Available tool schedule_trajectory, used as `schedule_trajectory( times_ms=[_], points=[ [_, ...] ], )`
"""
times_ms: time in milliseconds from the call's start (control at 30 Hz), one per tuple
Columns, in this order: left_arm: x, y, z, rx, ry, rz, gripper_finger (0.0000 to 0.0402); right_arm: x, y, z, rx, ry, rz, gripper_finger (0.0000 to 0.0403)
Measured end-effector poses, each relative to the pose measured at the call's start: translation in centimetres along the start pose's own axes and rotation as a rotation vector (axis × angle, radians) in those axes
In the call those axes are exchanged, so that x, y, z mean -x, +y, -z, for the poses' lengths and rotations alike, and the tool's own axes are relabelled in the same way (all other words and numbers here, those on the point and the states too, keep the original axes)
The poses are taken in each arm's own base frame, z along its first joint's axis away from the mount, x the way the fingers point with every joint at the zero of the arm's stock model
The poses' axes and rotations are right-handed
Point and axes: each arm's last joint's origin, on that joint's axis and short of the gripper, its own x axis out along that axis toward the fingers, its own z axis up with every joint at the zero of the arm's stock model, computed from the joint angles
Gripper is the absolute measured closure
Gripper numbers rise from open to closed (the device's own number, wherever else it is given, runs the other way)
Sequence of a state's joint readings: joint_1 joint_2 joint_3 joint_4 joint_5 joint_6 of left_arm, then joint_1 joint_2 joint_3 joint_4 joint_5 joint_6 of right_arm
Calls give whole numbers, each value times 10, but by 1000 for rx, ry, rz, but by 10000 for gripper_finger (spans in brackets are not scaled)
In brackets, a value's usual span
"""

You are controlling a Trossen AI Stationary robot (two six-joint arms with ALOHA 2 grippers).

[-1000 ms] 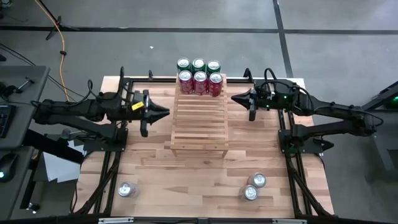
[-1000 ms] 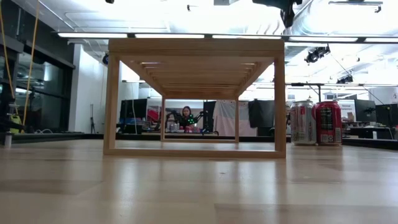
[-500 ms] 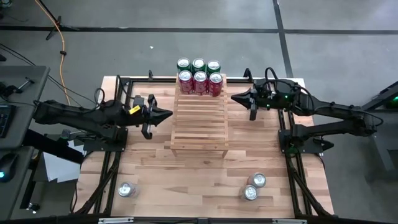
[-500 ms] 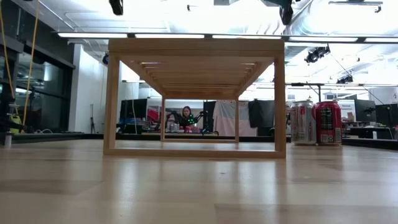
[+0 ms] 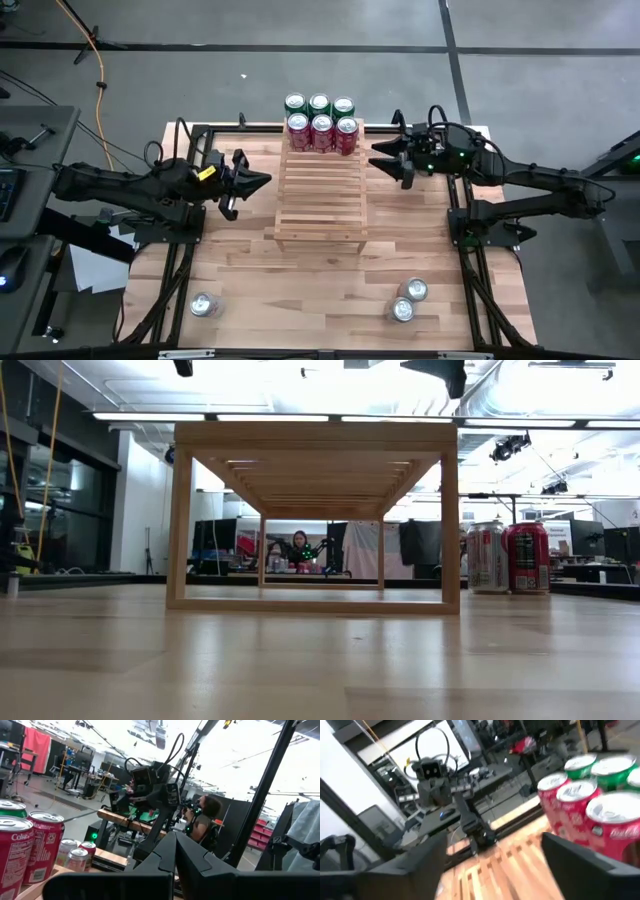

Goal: Place canned beverage on shelf
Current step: Put the red soda can on the shelf aligned with the other red soda cans

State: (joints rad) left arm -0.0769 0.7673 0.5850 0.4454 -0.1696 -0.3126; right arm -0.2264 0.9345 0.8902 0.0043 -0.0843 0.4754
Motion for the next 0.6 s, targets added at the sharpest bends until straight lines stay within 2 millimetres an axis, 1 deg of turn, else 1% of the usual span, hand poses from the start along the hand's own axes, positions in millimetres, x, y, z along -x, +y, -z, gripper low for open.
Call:
schedule_trajectory(
  times_ms=[100, 167, 267, 333, 367, 467, 600],
  points=[
    [0, 0, 0, 0, 1, -1, 401, -4, -1, 5, -22, 55, -23, 48],
    [0, 0, 0, 0, 0, -10, 401, -6, -1, 6, -19, 72, -51, 26],
    [0, 0, 0, 0, -3, -16, 401, -7, 4, 1, -13, 34, -96, 11],
    [1, 0, -1, 1, -10, -19, 401, -8, 12, -11, -2, 5, -103, 9],
    [1, 0, -2, 2, -12, -18, 401, -9, 17, -18, 6, -8, -80, 9],
    [3, 0, -3, 2, -20, -19, 401, -10, 26, -38, 11, 60, 98, 9],
    [5, 0, -5, 2, -21, -18, 401, -7, 24, -55, 19, 243, 493, 9]
  ],
)
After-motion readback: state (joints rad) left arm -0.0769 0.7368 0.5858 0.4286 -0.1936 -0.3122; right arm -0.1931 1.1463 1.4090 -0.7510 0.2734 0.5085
